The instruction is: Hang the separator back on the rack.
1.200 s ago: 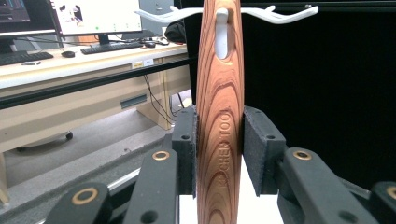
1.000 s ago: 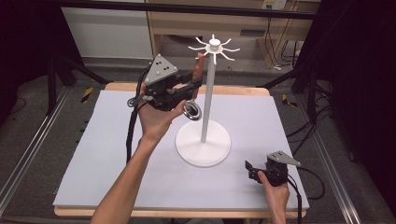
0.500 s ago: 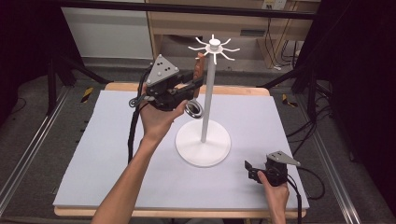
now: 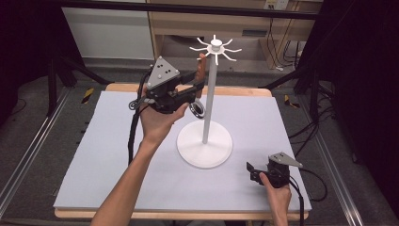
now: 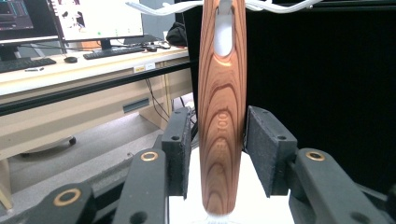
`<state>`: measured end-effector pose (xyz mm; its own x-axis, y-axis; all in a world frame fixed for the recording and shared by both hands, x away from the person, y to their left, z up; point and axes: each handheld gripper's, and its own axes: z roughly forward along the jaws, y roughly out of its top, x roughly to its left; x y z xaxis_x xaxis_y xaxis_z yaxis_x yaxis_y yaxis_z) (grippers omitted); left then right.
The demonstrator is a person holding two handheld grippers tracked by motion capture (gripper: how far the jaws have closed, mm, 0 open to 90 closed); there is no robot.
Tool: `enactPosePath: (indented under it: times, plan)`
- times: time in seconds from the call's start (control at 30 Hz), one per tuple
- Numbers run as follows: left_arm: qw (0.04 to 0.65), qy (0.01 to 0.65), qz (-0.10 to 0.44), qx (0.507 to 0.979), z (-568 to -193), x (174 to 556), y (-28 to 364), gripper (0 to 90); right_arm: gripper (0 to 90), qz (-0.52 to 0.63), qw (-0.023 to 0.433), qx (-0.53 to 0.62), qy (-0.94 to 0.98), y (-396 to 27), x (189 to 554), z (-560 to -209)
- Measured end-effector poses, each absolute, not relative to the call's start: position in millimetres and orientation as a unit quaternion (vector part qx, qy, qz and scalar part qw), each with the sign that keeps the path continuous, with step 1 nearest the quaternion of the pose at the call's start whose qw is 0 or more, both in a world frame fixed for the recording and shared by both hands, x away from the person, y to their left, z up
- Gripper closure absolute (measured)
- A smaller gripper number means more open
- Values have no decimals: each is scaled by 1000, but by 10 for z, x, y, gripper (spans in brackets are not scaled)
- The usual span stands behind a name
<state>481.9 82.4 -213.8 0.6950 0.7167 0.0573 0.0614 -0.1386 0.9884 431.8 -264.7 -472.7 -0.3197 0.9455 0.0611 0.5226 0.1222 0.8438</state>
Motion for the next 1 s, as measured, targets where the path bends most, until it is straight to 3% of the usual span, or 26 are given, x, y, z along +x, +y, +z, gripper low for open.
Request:
enactPosePath:
  times: [0.53,1.0]
  plan:
    - [573,287,281,714,-2350,4662,1120,474,67,406,261,522,703,-2644,4317,-4729]
    - [551,314,259,729,-2918,4525,1440,415,66,405,261,523,703,-2647,4315,-4732]
